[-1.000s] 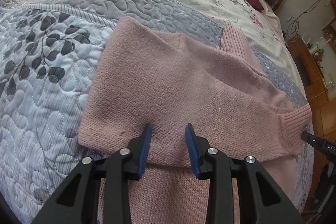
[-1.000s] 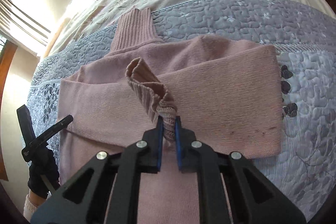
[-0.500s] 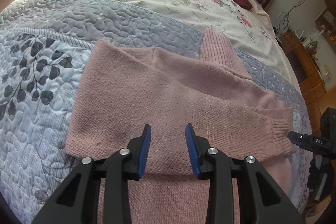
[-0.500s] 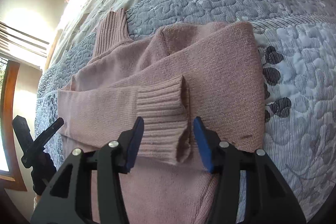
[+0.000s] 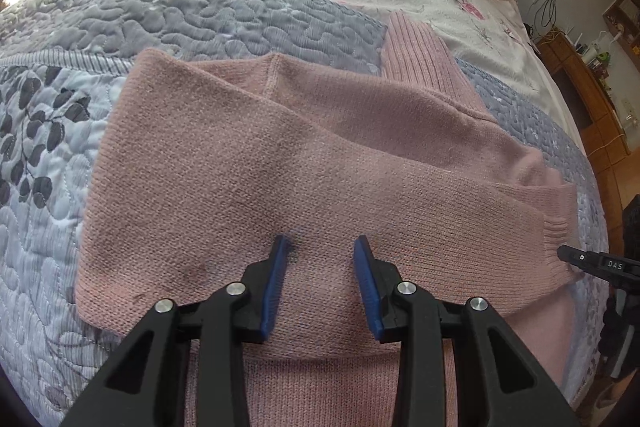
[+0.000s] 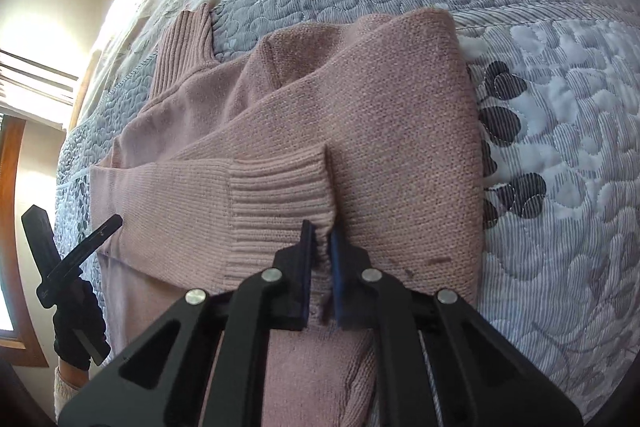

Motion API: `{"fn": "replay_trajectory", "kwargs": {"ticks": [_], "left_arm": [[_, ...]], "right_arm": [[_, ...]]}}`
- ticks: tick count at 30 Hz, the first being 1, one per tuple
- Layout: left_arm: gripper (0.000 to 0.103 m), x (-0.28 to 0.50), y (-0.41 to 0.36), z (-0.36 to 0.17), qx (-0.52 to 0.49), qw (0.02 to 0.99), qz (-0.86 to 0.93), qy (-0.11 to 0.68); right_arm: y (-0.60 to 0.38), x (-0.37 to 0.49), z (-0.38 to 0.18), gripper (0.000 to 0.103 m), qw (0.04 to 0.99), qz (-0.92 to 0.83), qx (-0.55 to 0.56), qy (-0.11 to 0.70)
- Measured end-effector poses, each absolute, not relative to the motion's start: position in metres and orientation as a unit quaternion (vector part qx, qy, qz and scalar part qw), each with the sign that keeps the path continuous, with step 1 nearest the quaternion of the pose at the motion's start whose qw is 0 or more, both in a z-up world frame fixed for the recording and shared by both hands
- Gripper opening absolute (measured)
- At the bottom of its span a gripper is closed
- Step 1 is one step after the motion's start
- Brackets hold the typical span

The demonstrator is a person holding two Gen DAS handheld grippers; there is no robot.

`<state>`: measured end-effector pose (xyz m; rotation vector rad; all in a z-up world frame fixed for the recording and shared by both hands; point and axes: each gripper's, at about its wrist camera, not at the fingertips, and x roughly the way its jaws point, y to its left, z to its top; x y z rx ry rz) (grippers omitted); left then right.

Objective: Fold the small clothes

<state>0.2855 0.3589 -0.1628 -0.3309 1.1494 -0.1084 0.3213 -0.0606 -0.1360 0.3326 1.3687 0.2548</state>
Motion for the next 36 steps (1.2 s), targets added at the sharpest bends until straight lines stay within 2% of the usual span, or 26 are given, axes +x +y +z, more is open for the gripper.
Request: {"fn": "replay_trajectory", "kwargs": {"ticks": [5, 7, 8, 9, 13, 15, 17, 24, 30, 32, 34, 35, 36], "left_arm": [[0.035, 0.287, 0.36, -0.162, -0.152, 0.823, -0.056, 0.544], [0.036, 0.29, 0.358, -0.154, -0.152, 0.822, -0.06, 0.545], [0.036, 0.292, 0.358, -0.147, -0.159, 0.825, -0.07, 0.538], [0.039, 0.295, 0.357, -0.139, -0.163, 0.83, -0.077, 0.529], [0.051, 0.332, 0.351, -0.112, -0.152, 0.85, -0.087, 0.497], [0.061, 0.36, 0.344, -0.106, -0.149, 0.852, -0.095, 0.494], [0.065, 0.389, 0.336, -0.111, -0.16, 0.842, -0.109, 0.503], [0.065, 0.464, 0.31, -0.148, -0.173, 0.816, -0.115, 0.54], [0.065, 0.484, 0.309, -0.176, -0.185, 0.811, -0.11, 0.544], [0.063, 0.486, 0.312, -0.179, -0.207, 0.811, -0.109, 0.537], [0.041, 0.485, 0.316, -0.18, -0.232, 0.807, -0.118, 0.53], [0.021, 0.486, 0.316, -0.182, -0.243, 0.799, -0.127, 0.536], [0.017, 0.485, 0.316, -0.183, -0.249, 0.796, -0.127, 0.538]], "right_arm": [[-0.053, 0.323, -0.131, 0.008, 0.757, 0.121, 0.116, 0.632], [-0.049, 0.325, -0.116, 0.016, 0.77, 0.117, 0.098, 0.62], [-0.046, 0.328, -0.105, 0.016, 0.782, 0.118, 0.086, 0.606], [-0.044, 0.333, -0.096, 0.017, 0.79, 0.127, 0.084, 0.595], [-0.027, 0.376, -0.078, 0.037, 0.786, 0.179, 0.123, 0.579], [-0.01, 0.407, -0.078, 0.04, 0.786, 0.187, 0.119, 0.577], [0.006, 0.439, -0.089, 0.046, 0.773, 0.203, 0.132, 0.587], [0.051, 0.519, -0.142, 0.047, 0.734, 0.222, 0.189, 0.613], [0.071, 0.543, -0.168, 0.047, 0.726, 0.236, 0.204, 0.613], [0.075, 0.546, -0.171, 0.042, 0.724, 0.244, 0.214, 0.609], [0.076, 0.548, -0.174, 0.009, 0.713, 0.255, 0.229, 0.612], [0.075, 0.547, -0.174, 0.009, 0.711, 0.258, 0.235, 0.61], [0.074, 0.545, -0.171, 0.009, 0.714, 0.261, 0.238, 0.605]]}}
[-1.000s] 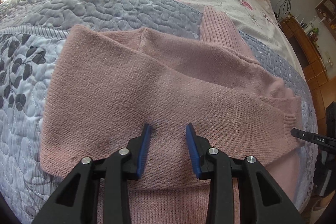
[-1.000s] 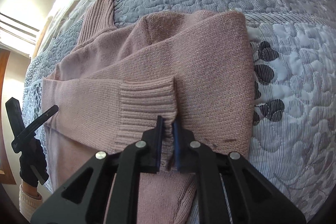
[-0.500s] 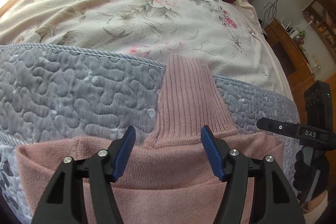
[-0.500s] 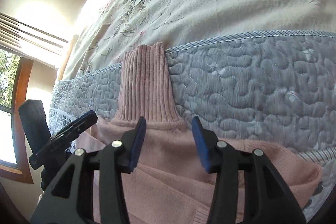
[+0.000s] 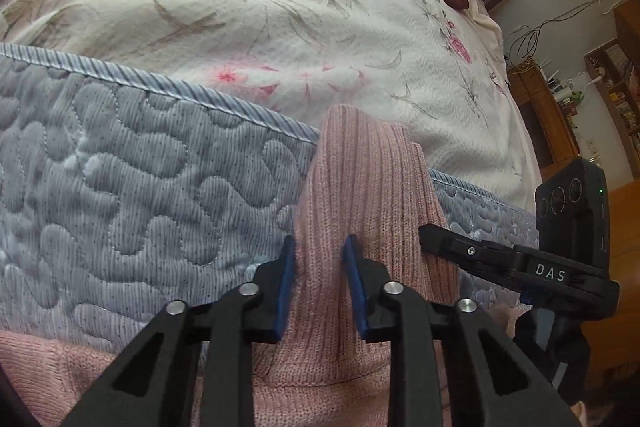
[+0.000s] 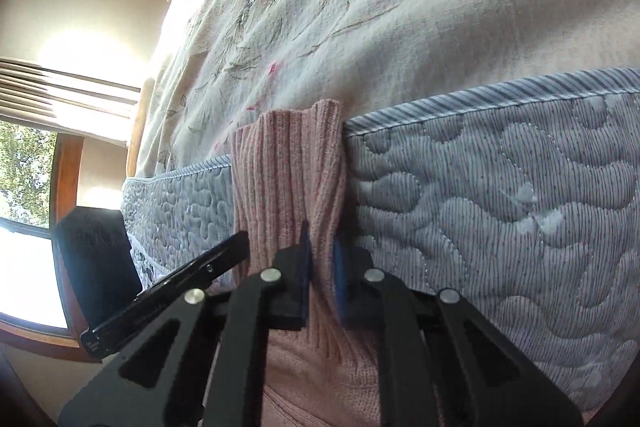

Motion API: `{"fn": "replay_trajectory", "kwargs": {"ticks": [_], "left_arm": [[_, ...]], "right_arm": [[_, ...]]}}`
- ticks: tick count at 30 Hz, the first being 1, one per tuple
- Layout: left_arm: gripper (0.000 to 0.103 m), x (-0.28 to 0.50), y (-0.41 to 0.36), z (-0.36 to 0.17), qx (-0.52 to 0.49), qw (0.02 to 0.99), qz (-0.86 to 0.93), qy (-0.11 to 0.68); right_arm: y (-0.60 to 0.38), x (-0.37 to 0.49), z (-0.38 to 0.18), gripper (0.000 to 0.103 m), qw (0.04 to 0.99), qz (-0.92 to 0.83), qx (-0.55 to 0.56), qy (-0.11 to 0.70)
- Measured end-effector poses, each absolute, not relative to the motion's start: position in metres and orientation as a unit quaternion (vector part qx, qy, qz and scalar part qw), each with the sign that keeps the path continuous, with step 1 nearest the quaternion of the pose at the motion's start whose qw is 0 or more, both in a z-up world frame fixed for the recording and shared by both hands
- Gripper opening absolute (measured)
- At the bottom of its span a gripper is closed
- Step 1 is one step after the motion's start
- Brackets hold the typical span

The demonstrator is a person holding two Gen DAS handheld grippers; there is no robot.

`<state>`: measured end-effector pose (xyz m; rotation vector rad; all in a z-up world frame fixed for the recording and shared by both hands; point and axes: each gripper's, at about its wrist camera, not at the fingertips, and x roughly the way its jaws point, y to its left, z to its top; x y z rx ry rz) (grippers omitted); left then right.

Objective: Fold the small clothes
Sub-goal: 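Grasp the turtleneck collar with both tools and lift it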

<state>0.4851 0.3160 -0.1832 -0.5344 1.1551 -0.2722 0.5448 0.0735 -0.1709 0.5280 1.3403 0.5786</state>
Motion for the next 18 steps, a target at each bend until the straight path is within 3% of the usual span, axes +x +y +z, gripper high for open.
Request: {"fn": "replay_trajectory", "kwargs": {"ticks": [3, 12, 18], "left_arm": [[0.011, 0.476, 0.317, -0.172, -0.254, 0.806, -0.134, 0.517], [0.011, 0.41, 0.312, -0.108, -0.237, 0.851, -0.195, 0.427], [0.011, 0.351, 0.315, -0.091, -0.212, 0.87, -0.214, 0.39]], "right_arm": [[0.065, 0.533, -0.152, 0.008, 0.726, 0.282, 0.244, 0.578], [0.06, 0.47, -0.09, 0.008, 0.774, 0.34, 0.156, 0.511], [0.055, 0.413, -0.075, 0.008, 0.785, 0.362, 0.124, 0.487]]}}
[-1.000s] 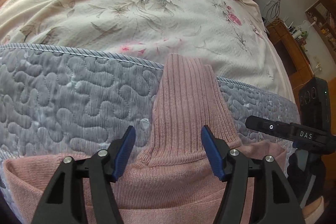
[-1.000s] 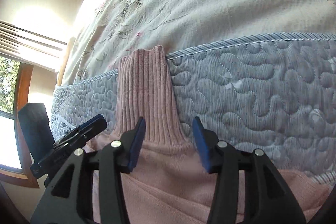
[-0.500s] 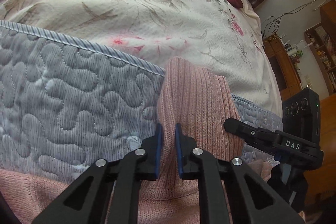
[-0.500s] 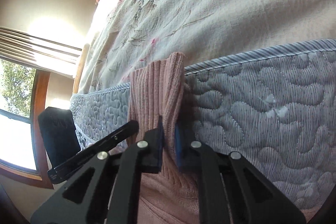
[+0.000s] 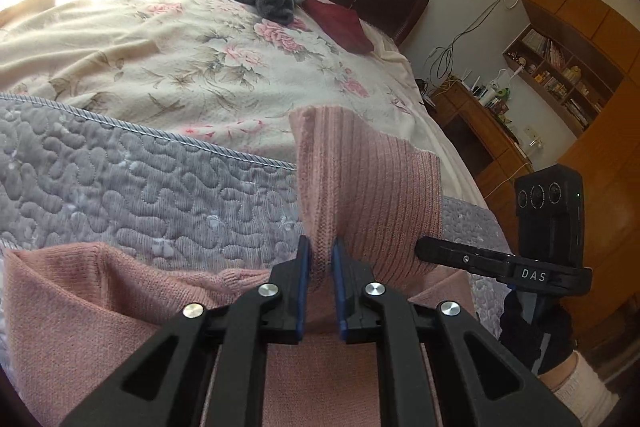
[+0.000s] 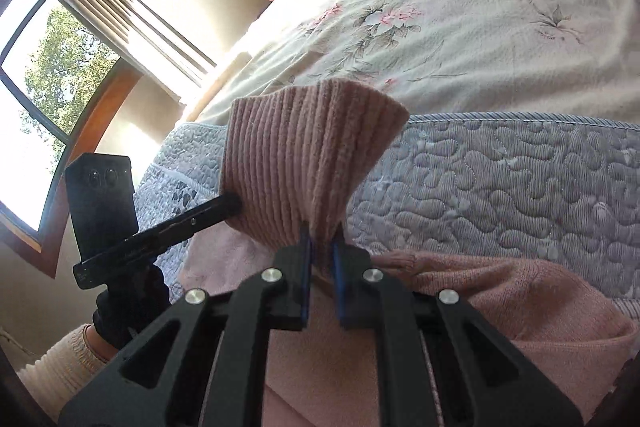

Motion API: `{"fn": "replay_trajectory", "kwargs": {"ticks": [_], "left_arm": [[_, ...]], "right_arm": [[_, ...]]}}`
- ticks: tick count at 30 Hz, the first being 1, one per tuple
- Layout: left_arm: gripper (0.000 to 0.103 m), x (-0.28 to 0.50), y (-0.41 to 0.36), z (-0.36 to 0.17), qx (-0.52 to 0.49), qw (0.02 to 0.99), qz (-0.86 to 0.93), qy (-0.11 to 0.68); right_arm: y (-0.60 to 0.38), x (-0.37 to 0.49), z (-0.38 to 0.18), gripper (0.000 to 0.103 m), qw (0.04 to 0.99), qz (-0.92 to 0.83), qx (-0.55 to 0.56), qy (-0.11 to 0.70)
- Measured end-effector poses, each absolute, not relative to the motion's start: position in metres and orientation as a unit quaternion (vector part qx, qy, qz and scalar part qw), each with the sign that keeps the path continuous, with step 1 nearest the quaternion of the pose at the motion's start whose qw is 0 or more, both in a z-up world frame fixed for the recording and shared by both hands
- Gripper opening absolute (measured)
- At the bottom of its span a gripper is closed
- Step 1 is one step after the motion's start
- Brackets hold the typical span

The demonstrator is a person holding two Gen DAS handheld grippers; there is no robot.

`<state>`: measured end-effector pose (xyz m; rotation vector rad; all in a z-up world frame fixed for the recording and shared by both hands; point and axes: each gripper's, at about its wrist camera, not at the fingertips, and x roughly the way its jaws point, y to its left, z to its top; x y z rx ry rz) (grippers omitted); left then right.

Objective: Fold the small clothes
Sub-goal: 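Grasp the turtleneck collar with both tools and lift it, then fold the collar down over the folded sleeves with both tools, release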

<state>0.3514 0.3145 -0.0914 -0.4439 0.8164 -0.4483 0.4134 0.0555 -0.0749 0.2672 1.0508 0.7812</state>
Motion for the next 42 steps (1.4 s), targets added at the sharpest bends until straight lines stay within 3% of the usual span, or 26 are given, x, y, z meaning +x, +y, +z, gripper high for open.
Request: {"fn": "replay_trajectory", "kwargs": {"ticks": [10, 16, 17, 18, 20, 21, 26, 27, 28, 29, 30, 32, 37, 42], "left_arm": [[0.012, 0.256, 0.314, -0.143, -0.197, 0.853, -0.212, 0.434], [0.012, 0.22, 0.333, -0.159, -0.238, 0.827, -0.196, 0.47], [0.014, 0.218, 0.335, -0.156, -0.246, 0.825, -0.198, 0.469], [0.023, 0.218, 0.335, -0.153, -0.255, 0.821, -0.203, 0.469], [0.037, 0.223, 0.331, -0.148, -0.263, 0.814, -0.205, 0.475], [0.039, 0.226, 0.327, -0.146, -0.265, 0.811, -0.205, 0.479], [0.041, 0.245, 0.301, -0.156, -0.258, 0.792, -0.202, 0.515], [0.039, 0.247, 0.296, -0.159, -0.257, 0.789, -0.202, 0.52], [0.039, 0.248, 0.292, -0.161, -0.253, 0.789, -0.2, 0.523], [0.033, 0.25, 0.289, -0.163, -0.248, 0.791, -0.197, 0.523], [0.021, 0.252, 0.287, -0.163, -0.241, 0.793, -0.195, 0.524], [0.012, 0.258, 0.287, -0.16, -0.244, 0.794, -0.196, 0.521], [0.011, 0.278, 0.3, -0.145, -0.251, 0.813, -0.184, 0.492], [0.01, 0.287, 0.301, -0.17, -0.223, 0.8, -0.171, 0.53]], "right_arm": [[0.061, 0.305, -0.108, 0.016, 0.786, 0.348, 0.014, 0.511], [0.042, 0.268, -0.124, 0.016, 0.766, 0.339, 0.024, 0.546], [0.037, 0.268, -0.123, 0.016, 0.763, 0.339, 0.048, 0.548], [0.033, 0.269, -0.121, 0.02, 0.759, 0.338, 0.075, 0.551], [0.028, 0.28, -0.12, 0.034, 0.749, 0.329, 0.133, 0.559], [0.028, 0.286, -0.122, 0.04, 0.743, 0.326, 0.158, 0.563], [0.052, 0.295, -0.137, 0.041, 0.721, 0.307, 0.169, 0.598], [0.056, 0.295, -0.141, 0.04, 0.718, 0.304, 0.17, 0.603], [0.059, 0.297, -0.144, 0.034, 0.716, 0.302, 0.17, 0.606], [0.061, 0.299, -0.146, 0.025, 0.713, 0.302, 0.172, 0.608], [0.063, 0.301, -0.148, 0.008, 0.708, 0.303, 0.176, 0.613], [0.061, 0.307, -0.144, 0.007, 0.71, 0.3, 0.183, 0.61], [0.048, 0.324, -0.119, 0.006, 0.74, 0.294, 0.185, 0.576], [0.057, 0.327, -0.147, 0.006, 0.735, 0.26, 0.123, 0.614]]}}
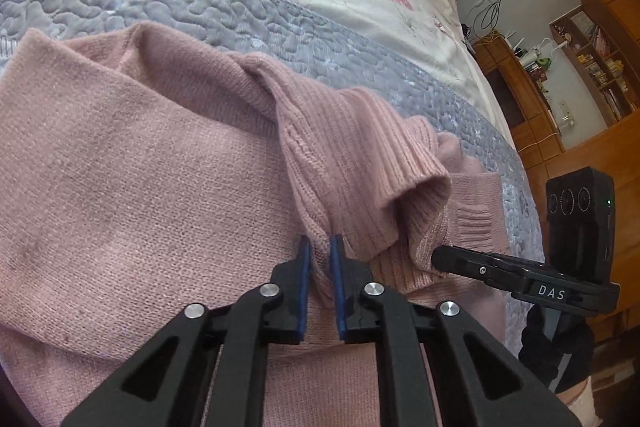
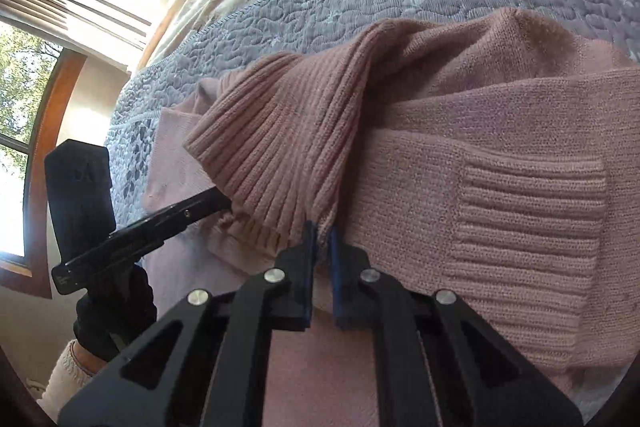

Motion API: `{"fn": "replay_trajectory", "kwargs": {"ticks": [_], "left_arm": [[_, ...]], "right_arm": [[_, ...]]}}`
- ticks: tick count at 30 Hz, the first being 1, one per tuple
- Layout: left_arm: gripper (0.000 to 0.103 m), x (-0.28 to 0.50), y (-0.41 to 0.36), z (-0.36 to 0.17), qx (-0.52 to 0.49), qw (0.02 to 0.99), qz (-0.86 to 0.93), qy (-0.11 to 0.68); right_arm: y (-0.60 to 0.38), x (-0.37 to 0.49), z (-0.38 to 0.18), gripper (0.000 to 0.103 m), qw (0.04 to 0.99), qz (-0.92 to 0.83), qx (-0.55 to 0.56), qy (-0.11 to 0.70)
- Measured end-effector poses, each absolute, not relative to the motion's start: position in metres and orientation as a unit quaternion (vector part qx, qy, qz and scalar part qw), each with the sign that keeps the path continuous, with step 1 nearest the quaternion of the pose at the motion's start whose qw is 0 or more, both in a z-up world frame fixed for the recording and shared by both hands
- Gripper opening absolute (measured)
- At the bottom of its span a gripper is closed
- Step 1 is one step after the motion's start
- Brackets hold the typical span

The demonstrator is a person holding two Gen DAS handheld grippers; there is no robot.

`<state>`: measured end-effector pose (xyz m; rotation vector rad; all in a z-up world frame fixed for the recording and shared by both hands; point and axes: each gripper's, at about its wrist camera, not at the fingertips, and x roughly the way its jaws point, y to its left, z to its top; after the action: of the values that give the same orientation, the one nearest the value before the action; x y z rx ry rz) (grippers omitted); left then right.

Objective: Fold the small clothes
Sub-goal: 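Fold the collar down over the folded sleeves with both tools, release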

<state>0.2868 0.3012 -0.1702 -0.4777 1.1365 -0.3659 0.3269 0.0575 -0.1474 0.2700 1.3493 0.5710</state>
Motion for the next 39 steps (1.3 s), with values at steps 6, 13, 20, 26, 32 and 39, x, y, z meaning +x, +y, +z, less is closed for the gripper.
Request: {"fn": "replay_trajectory", "kwargs": {"ticks": [6, 13, 20, 26, 32, 39], "left_arm": [[0.008, 0.272, 0.33, -0.175, -0.274, 0.785, -0.174, 0.527], [0.027, 0.265, 0.323, -0.147, -0.246, 0.806, -0.166, 0.512], [0.025, 0.269, 0.307, -0.173, -0.226, 0.798, -0.155, 0.537], [0.024, 0.267, 0.308, -0.174, -0.222, 0.794, -0.146, 0.547], [0.044, 0.214, 0.319, -0.127, -0.182, 0.812, -0.126, 0.541], [0.055, 0.075, 0.371, -0.099, -0.14, 0.819, -0.069, 0.552]], "right_arm": [[0.042, 0.32, -0.151, 0.006, 0.725, 0.276, 0.148, 0.613], [0.035, 0.327, -0.124, 0.018, 0.738, 0.26, 0.172, 0.598], [0.04, 0.324, -0.158, 0.007, 0.717, 0.245, 0.167, 0.631], [0.05, 0.322, -0.156, 0.008, 0.729, 0.231, 0.145, 0.628], [0.019, 0.268, -0.104, 0.048, 0.754, 0.248, 0.135, 0.592], [-0.037, 0.135, -0.073, 0.049, 0.764, 0.236, 0.12, 0.589]]}}
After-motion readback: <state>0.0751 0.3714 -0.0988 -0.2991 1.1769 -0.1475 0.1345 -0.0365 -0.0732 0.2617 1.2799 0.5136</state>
